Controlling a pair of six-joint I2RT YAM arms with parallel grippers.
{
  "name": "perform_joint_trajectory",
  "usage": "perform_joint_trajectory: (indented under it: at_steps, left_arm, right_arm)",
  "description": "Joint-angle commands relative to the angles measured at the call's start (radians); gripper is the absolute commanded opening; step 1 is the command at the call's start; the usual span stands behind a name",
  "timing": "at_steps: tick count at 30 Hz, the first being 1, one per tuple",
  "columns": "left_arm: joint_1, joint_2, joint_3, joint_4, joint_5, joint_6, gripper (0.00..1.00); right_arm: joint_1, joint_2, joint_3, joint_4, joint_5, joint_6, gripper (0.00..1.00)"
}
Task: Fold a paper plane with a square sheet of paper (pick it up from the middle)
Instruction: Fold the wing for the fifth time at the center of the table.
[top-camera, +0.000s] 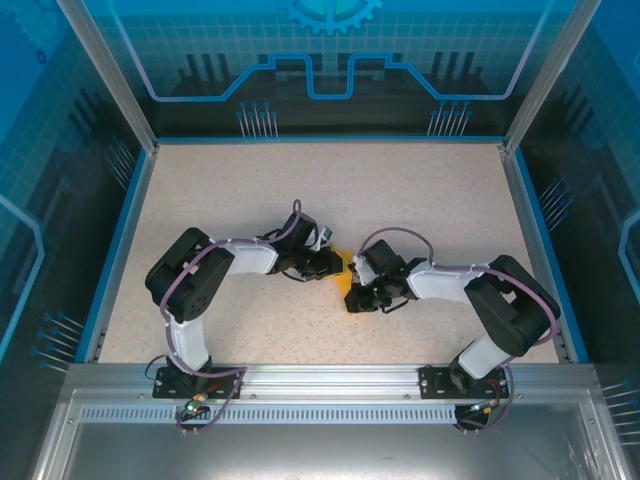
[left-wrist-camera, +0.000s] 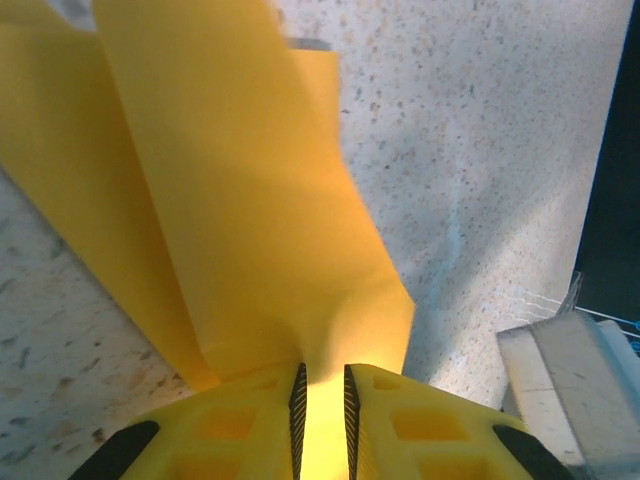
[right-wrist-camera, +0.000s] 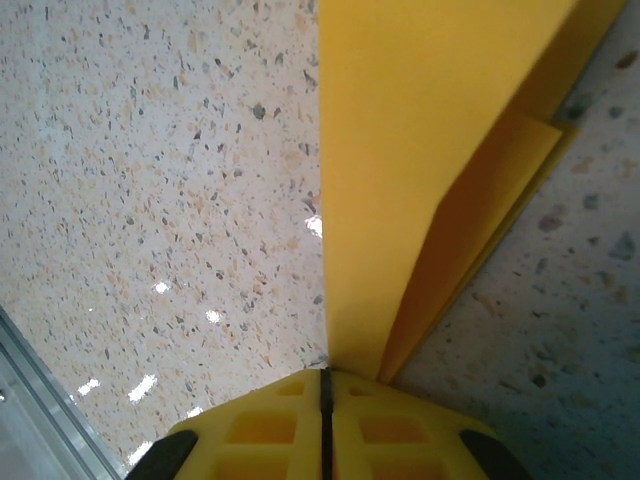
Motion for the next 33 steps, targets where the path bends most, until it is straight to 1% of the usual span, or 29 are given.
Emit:
perform_joint_trajectory:
  at_steps: [1, 5, 10, 15, 20, 26, 33]
  left_arm:
    - [-0.004, 0.008, 0.001, 0.010, 0.014, 0.010, 0.20]
    - [-0.004, 0.036, 0.021, -0.023, -0.014, 0.016, 0.20]
    - [-0.004, 0.035, 0.049, -0.088, -0.077, 0.028, 0.20]
    - [-0.003, 0.062, 0.061, -0.117, -0.103, 0.031, 0.19]
    - [-0.004, 0.103, 0.091, -0.200, -0.156, 0.030, 0.18]
    - [-0.017, 0.139, 0.110, -0.307, -0.249, 0.034, 0.17]
    - [-0.018, 0.158, 0.088, -0.325, -0.299, 0.014, 0.16]
  right_arm:
    - [-0.020, 0.038, 0.017, -0.062, 0.017, -0.045, 0.09]
    - [-0.023, 0.035, 0.015, -0.062, 0.004, -0.053, 0.09]
    - [-0.022, 0.019, 0.000, -0.065, 0.004, -0.050, 0.09]
    - [-0.016, -0.017, -0.033, -0.054, 0.012, -0.029, 0.10]
    - [0.016, -0.039, -0.083, -0.041, 0.032, -0.001, 0.10]
    - [0.031, -0.055, -0.136, -0.027, 0.053, 0.025, 0.10]
    - [0.055, -0.115, -0.204, -0.042, 0.038, 0.054, 0.09]
